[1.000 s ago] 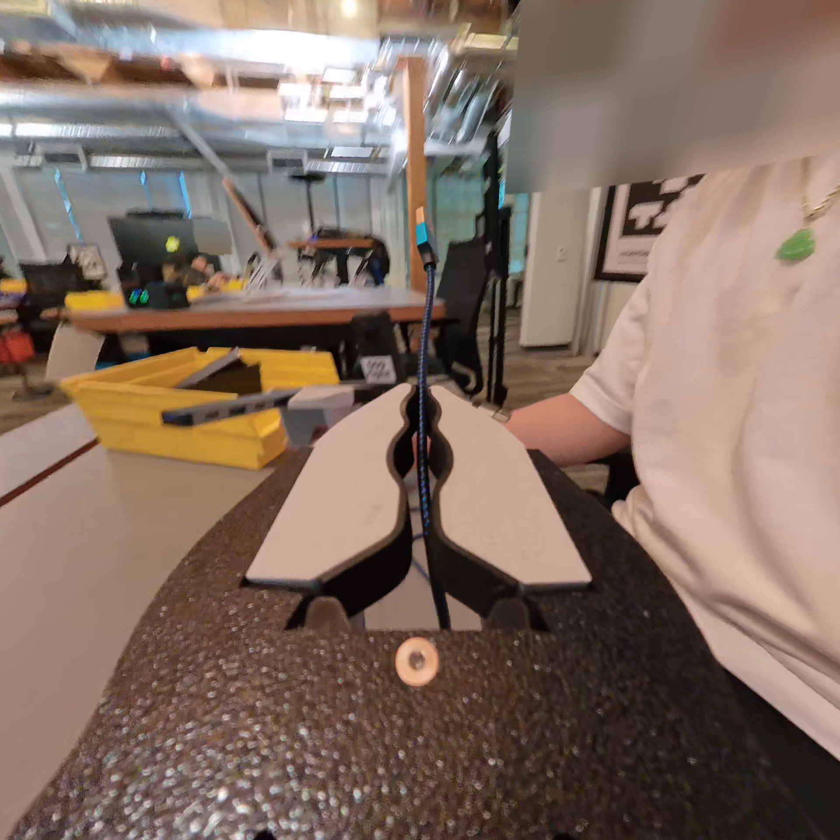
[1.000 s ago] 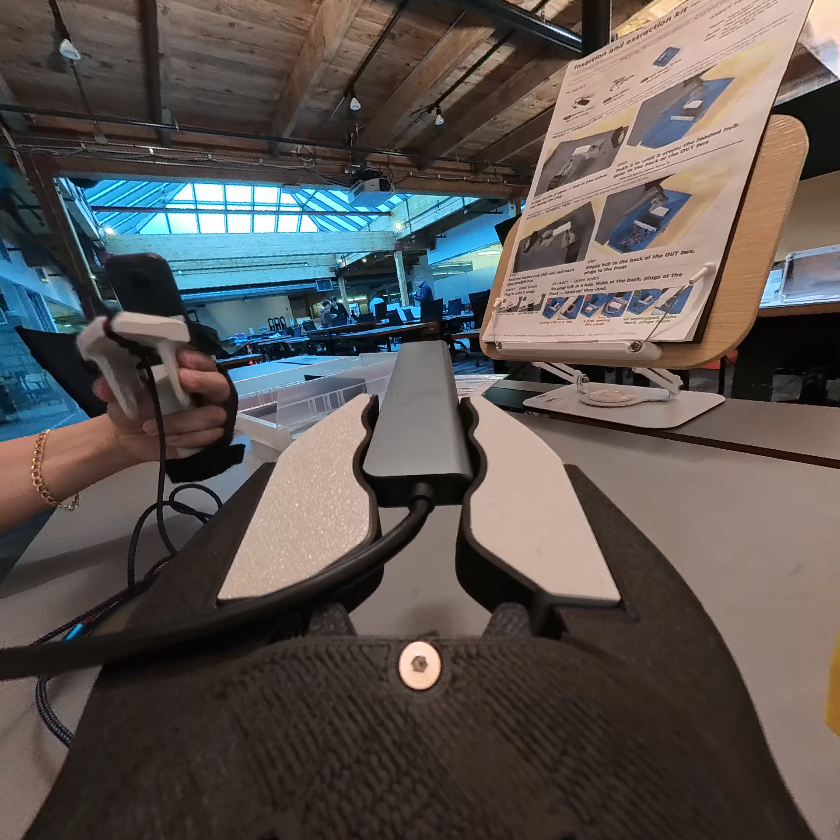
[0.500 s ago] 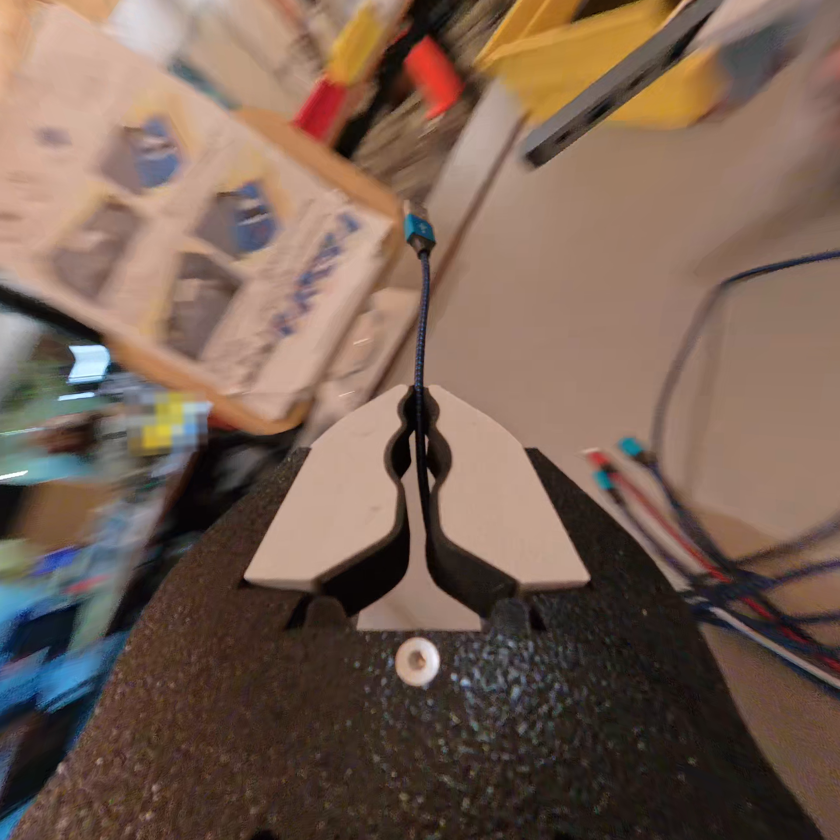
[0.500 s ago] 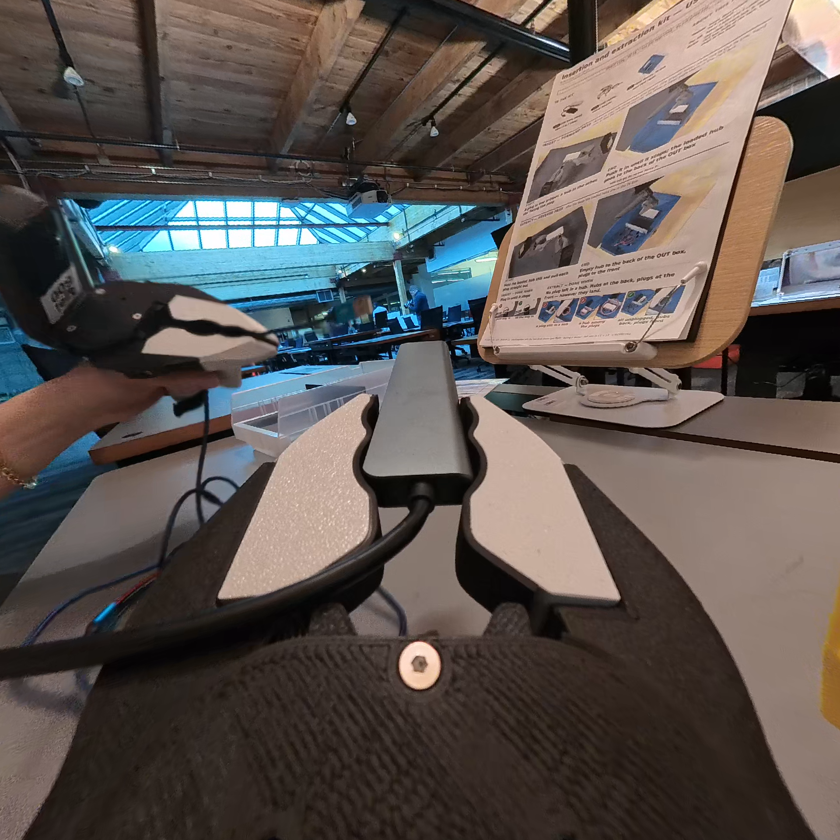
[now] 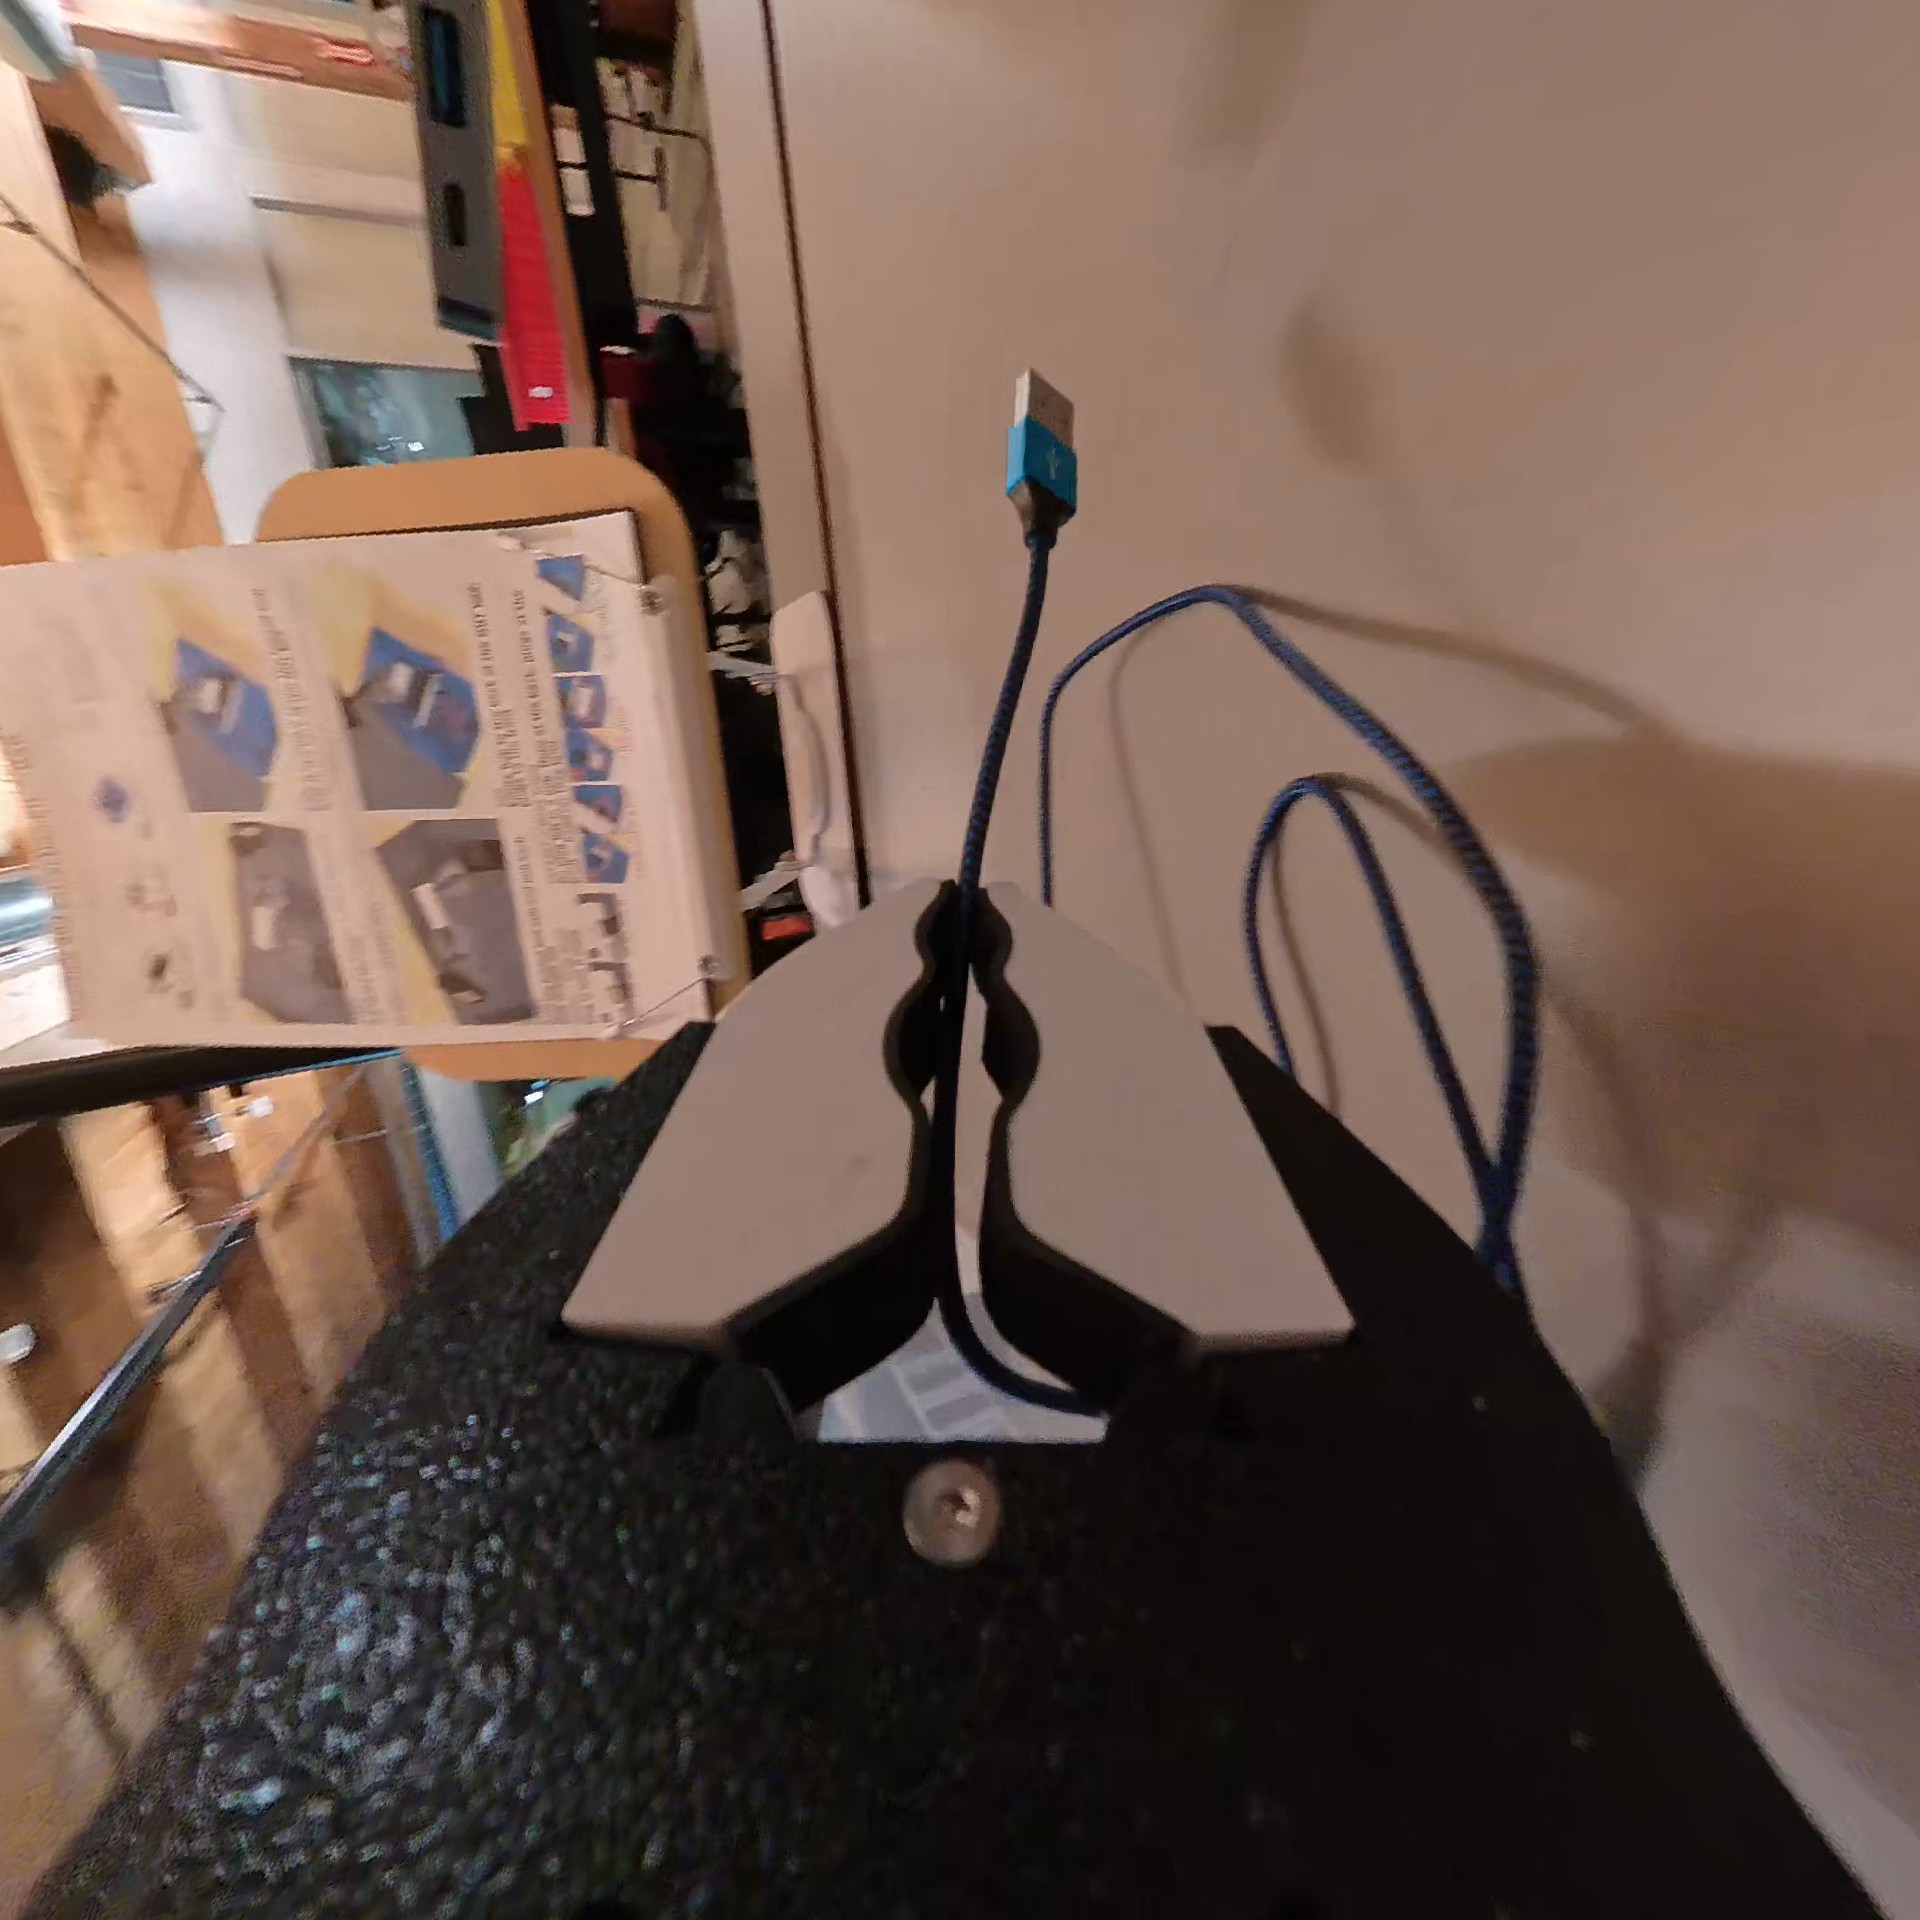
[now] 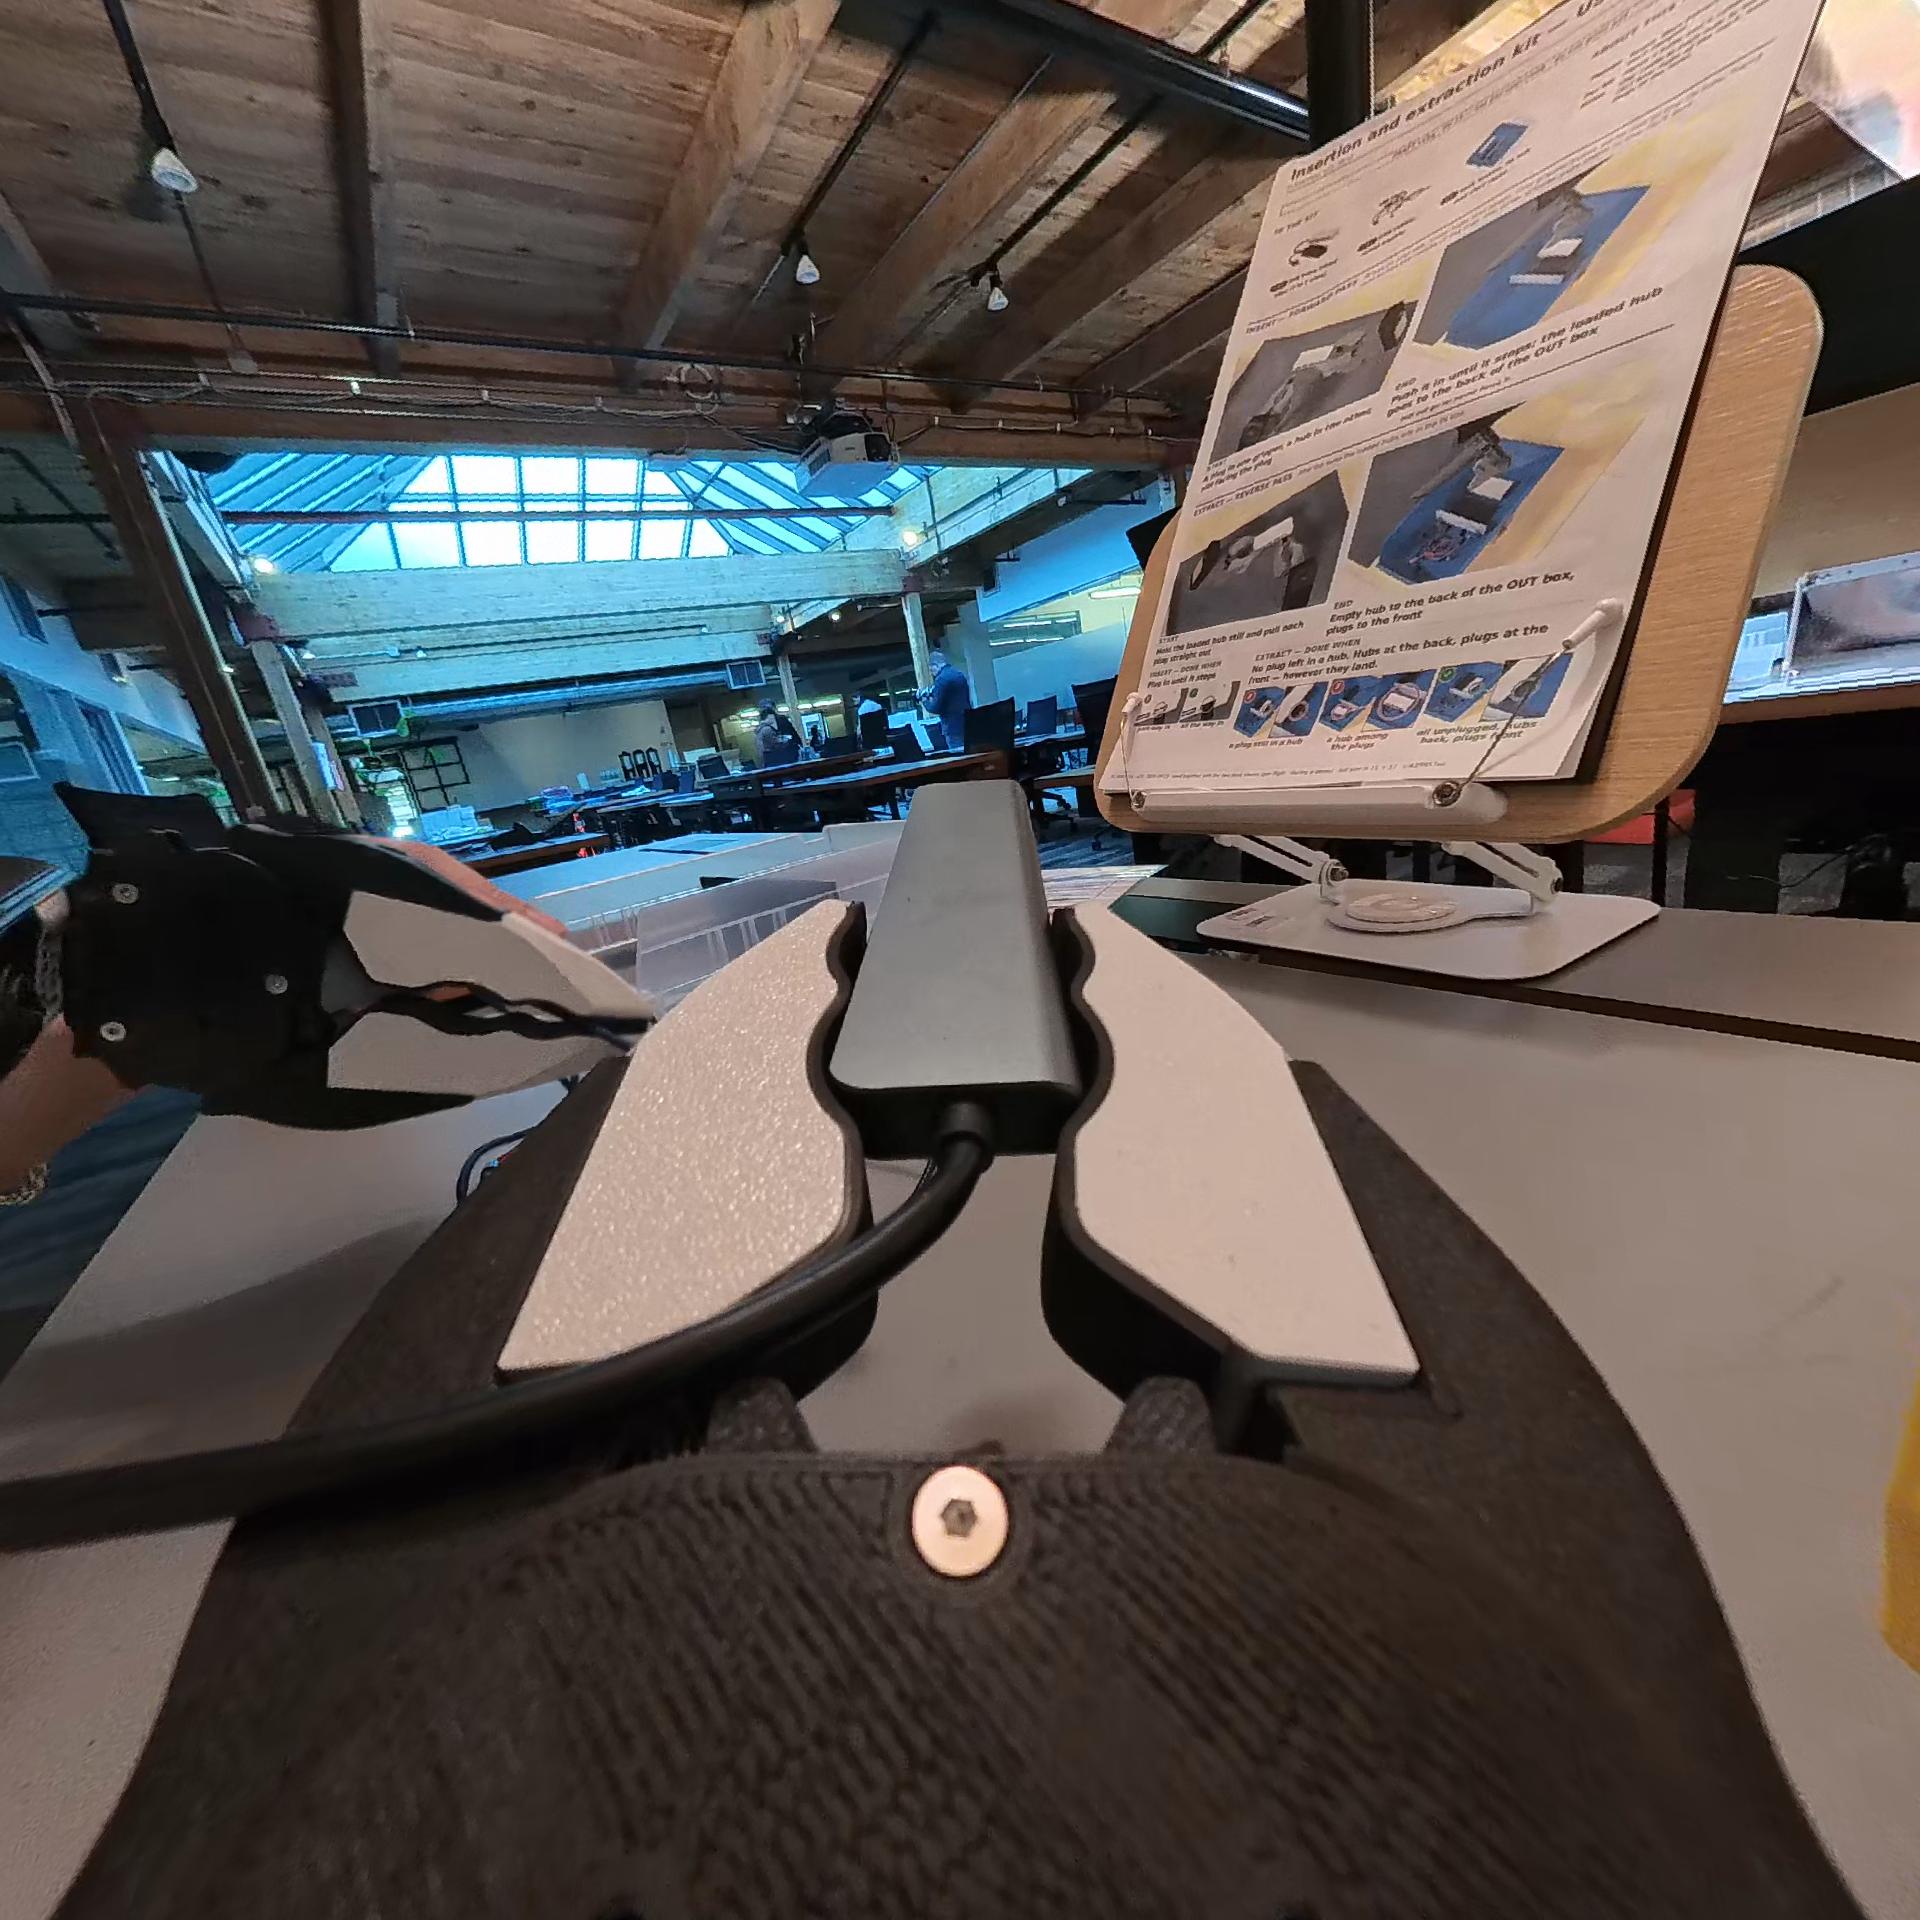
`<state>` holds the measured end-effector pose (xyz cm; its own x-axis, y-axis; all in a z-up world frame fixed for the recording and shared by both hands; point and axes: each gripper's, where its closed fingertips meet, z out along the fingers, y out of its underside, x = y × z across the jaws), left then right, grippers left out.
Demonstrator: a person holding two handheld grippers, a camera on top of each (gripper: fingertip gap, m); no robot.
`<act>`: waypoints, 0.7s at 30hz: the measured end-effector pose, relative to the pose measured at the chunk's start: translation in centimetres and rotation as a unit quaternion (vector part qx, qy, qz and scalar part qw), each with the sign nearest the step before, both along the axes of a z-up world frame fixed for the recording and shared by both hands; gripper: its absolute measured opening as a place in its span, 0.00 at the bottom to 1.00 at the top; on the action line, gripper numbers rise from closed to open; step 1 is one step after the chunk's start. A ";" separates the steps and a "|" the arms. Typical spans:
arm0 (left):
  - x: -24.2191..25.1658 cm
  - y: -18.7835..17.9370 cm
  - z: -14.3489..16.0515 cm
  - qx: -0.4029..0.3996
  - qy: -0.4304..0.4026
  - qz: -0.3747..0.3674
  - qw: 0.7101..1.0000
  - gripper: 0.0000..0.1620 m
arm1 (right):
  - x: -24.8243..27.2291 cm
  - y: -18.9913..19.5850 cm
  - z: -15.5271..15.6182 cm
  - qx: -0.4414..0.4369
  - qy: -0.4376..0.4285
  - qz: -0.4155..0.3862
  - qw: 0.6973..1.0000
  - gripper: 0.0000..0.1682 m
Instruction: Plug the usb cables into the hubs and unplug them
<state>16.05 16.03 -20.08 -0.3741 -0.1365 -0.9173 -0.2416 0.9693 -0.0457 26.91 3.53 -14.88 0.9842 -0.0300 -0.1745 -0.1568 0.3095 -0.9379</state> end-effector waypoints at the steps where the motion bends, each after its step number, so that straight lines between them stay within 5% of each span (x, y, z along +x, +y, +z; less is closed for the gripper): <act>1: -0.2 -0.2 -0.5 -0.013 0.017 -0.004 1.000 0.00 | 0.0 0.0 0.0 0.000 0.000 0.000 1.000 0.21; 5: -1.1 -0.7 -2.5 -0.081 0.083 -0.006 0.993 0.01 | 0.0 0.0 0.0 0.000 0.000 0.000 1.000 0.21; 8: -2.0 -2.1 -3.0 -0.217 0.137 -0.008 0.966 0.00 | 0.0 0.0 0.0 0.000 0.000 0.000 1.000 0.21; 12: -5.3 -4.7 -5.1 -0.431 0.332 0.040 0.838 0.00 | 0.0 0.1 0.0 -0.002 0.000 0.001 1.000 0.21; 15: -7.0 -5.0 -6.3 -0.484 0.426 0.097 0.758 0.00 | -0.1 0.1 0.0 -0.003 -0.002 0.001 1.000 0.21; 17: -6.6 -4.6 -6.9 -0.485 0.425 0.123 0.754 0.01 | -0.1 0.1 0.0 -0.004 -0.003 0.001 1.000 0.21; 19: -5.6 -3.6 -7.4 -0.462 0.398 0.145 0.779 0.17 | -0.1 0.1 0.0 -0.004 -0.004 0.000 1.000 0.21; 21: -5.0 -3.2 -7.4 -0.432 0.377 0.140 0.807 0.19 | -0.1 0.1 0.0 -0.004 -0.003 0.000 1.000 0.21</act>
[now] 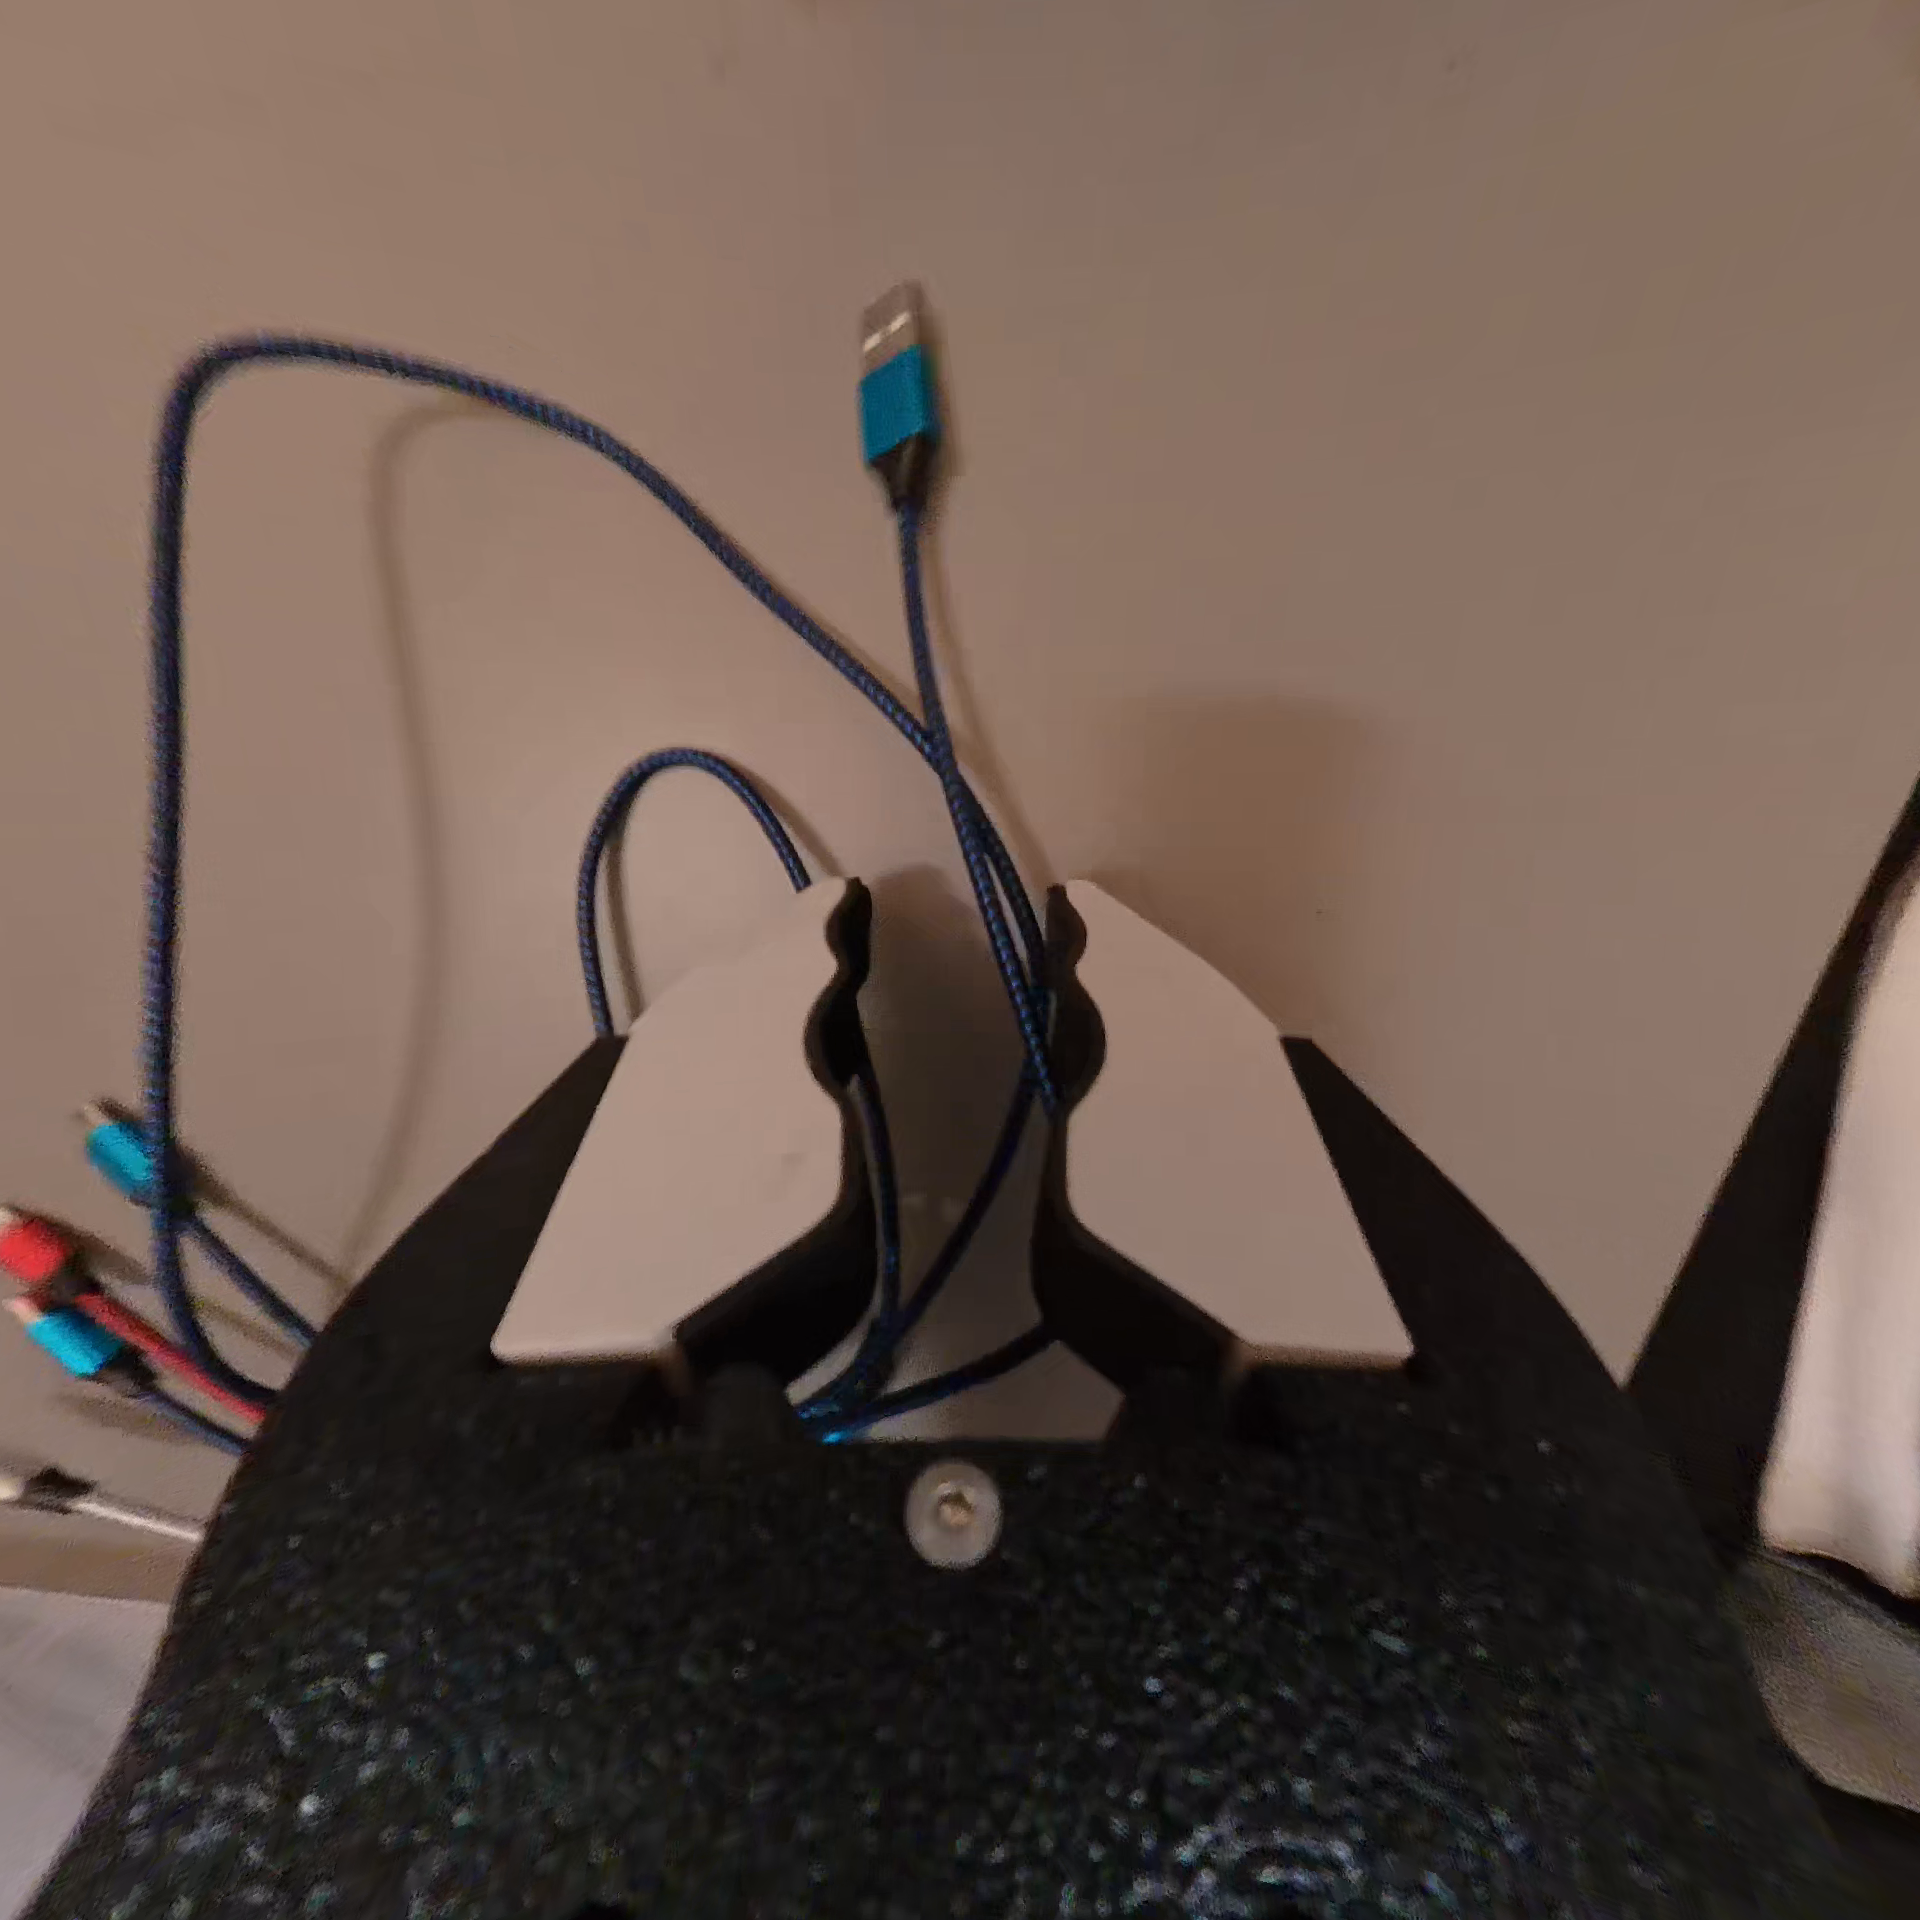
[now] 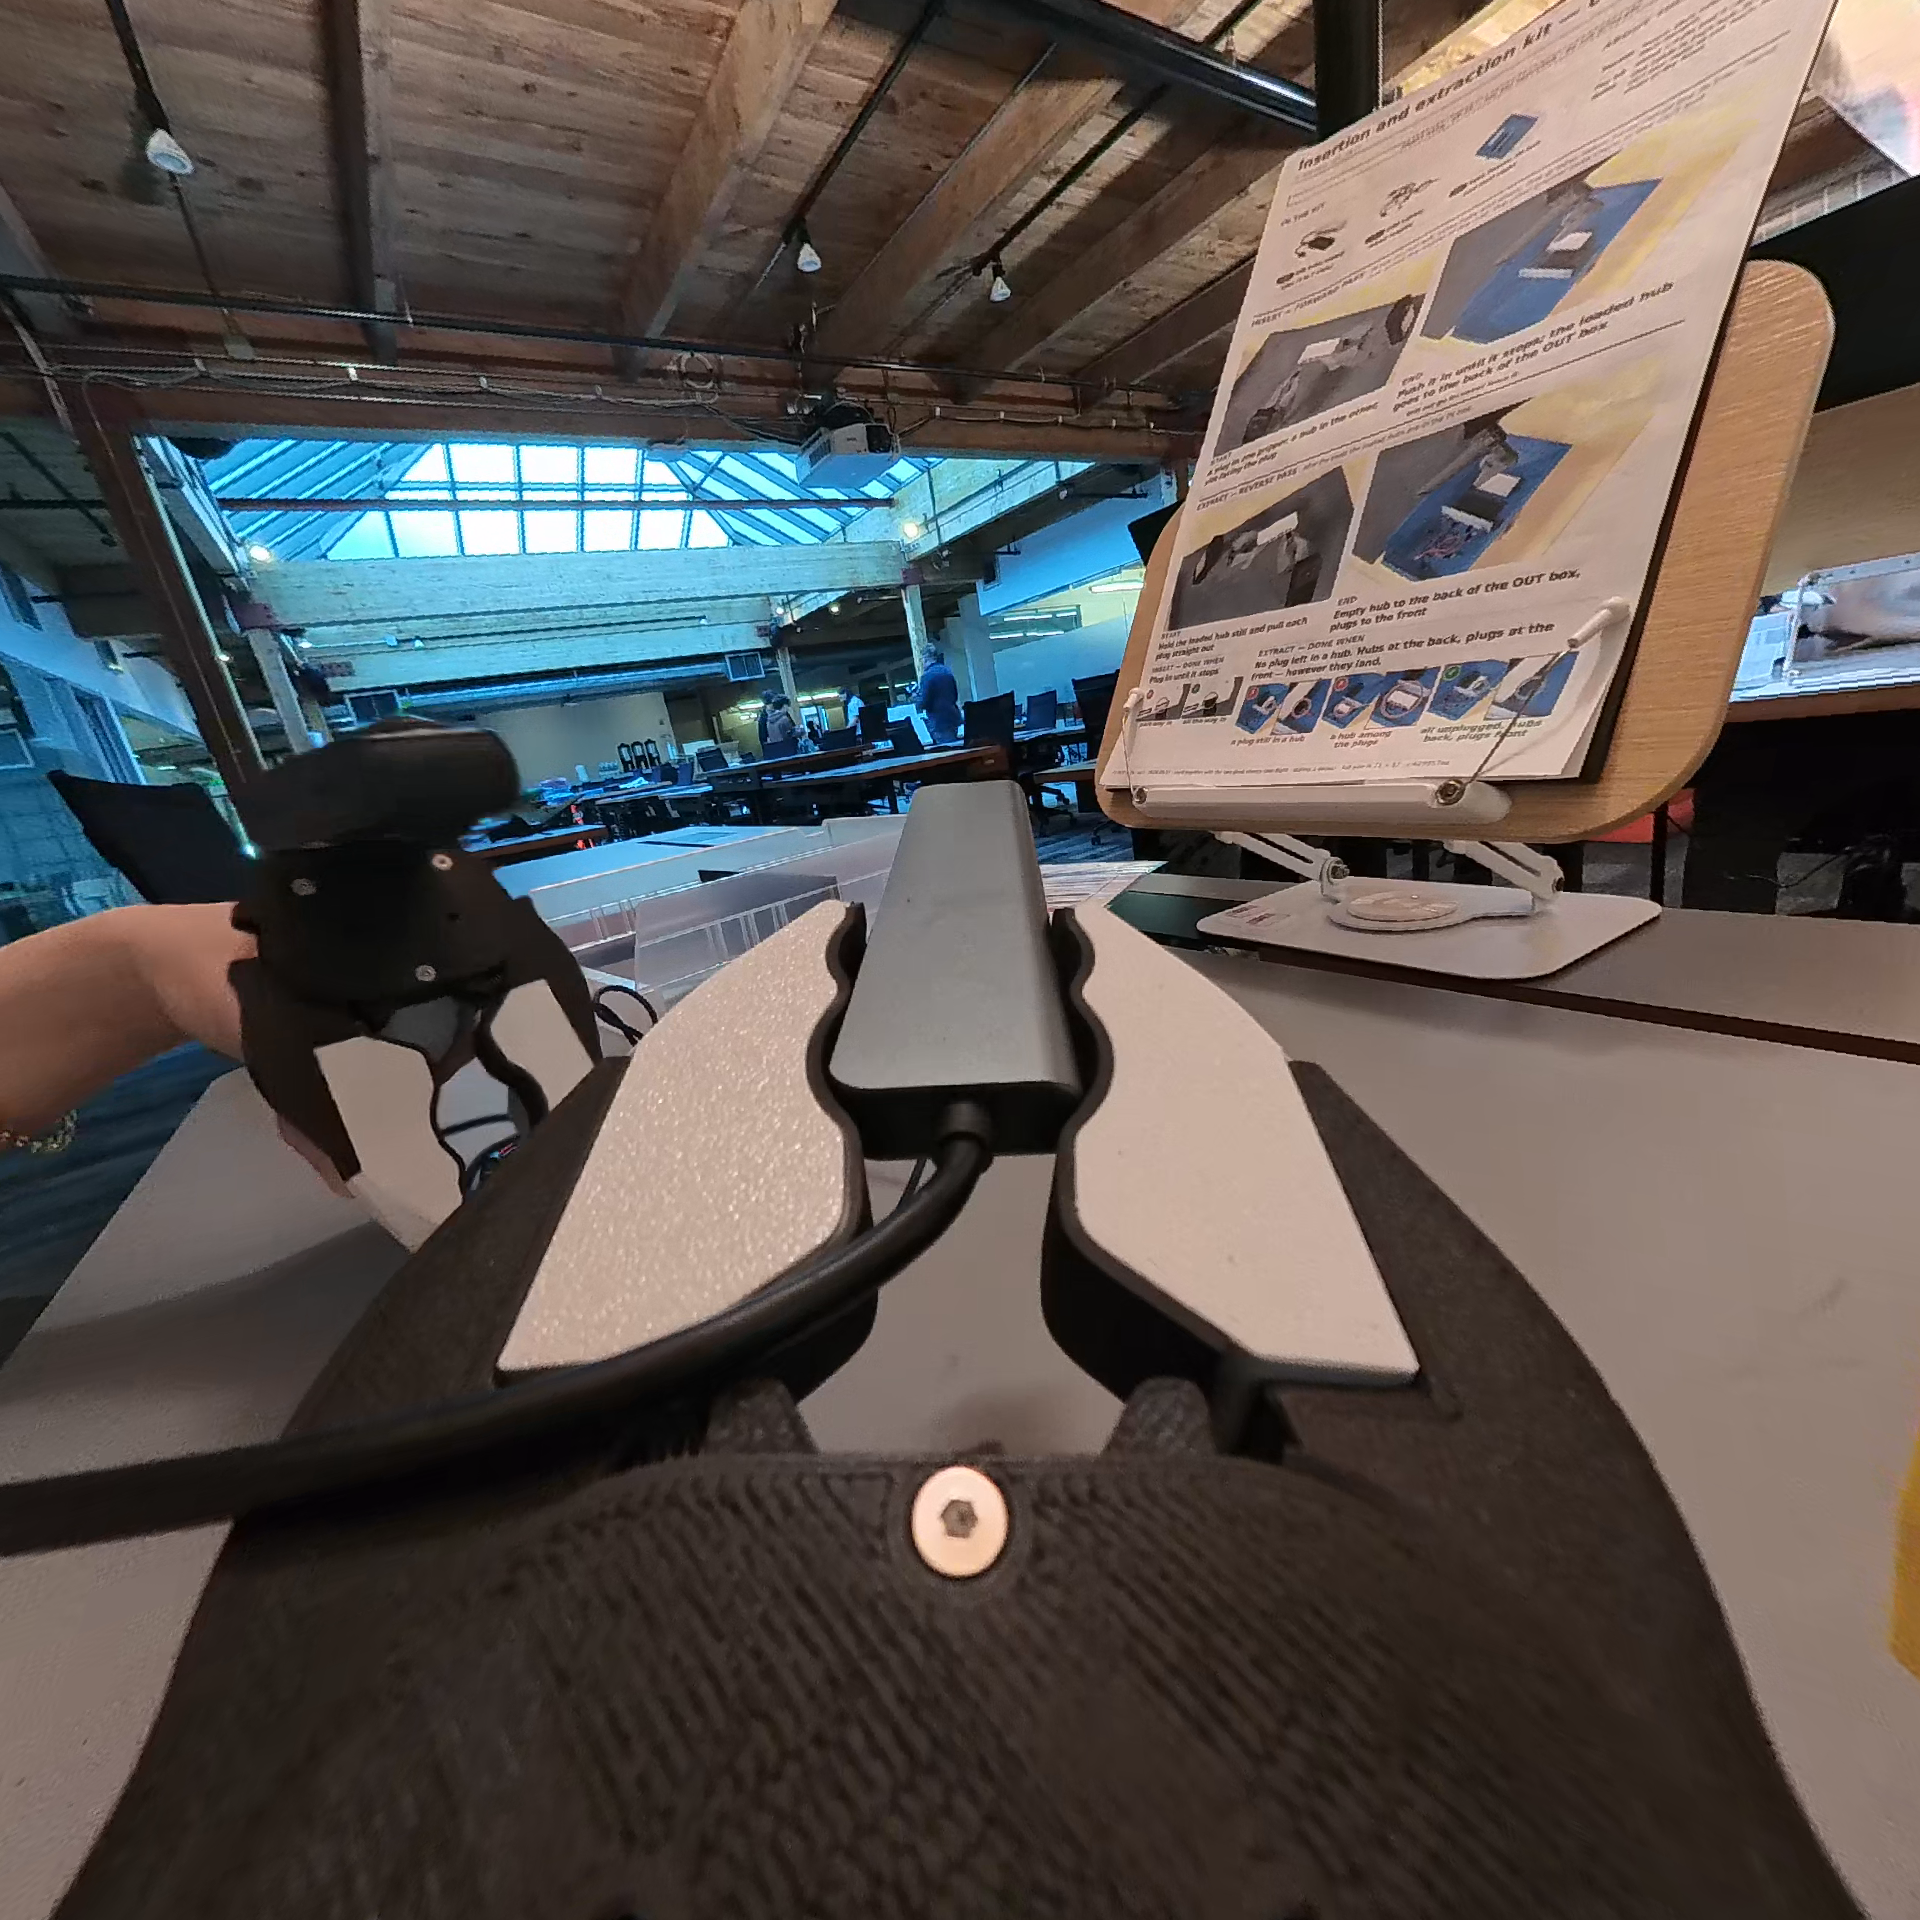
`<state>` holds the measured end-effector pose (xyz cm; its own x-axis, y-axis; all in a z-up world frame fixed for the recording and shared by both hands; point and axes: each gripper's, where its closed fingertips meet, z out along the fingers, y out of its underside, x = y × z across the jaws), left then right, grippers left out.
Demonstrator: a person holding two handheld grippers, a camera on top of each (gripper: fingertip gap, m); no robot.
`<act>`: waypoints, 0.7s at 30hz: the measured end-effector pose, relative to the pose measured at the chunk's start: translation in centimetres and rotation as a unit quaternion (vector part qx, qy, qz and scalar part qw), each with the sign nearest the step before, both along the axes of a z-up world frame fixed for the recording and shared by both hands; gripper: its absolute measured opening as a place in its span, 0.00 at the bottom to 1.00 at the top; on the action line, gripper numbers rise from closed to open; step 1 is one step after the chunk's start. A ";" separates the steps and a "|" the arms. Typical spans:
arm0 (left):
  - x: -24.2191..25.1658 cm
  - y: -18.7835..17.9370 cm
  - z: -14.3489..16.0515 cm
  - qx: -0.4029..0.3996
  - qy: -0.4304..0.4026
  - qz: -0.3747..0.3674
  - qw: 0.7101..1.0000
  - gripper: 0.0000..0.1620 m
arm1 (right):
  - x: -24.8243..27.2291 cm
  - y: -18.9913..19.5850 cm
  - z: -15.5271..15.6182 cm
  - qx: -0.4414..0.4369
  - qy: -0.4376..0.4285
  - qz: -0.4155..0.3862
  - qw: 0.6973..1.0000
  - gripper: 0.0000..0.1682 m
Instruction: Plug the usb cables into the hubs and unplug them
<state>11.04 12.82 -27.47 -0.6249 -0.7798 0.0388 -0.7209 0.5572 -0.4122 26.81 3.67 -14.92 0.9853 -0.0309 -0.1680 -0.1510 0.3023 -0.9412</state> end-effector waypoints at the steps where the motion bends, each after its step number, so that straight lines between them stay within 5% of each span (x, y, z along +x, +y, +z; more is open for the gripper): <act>1: 0.2 -0.1 0.3 0.012 -0.019 -0.013 1.000 0.20 | 0.0 0.0 0.0 0.000 0.000 0.000 1.000 0.21; 5: 0.7 -0.2 2.6 0.053 -0.085 -0.031 0.994 0.29 | 0.2 0.0 0.0 0.003 0.000 -0.007 1.000 0.21; 10: 1.4 -3.3 6.5 0.094 -0.187 -0.076 0.975 0.21 | -1.0 1.0 -0.5 -0.037 -0.051 -0.016 0.998 0.21; 21: 5.8 -3.3 -0.9 0.155 -0.094 -0.025 0.983 0.14 | -0.4 0.0 0.1 -0.002 -0.026 -0.019 0.999 0.21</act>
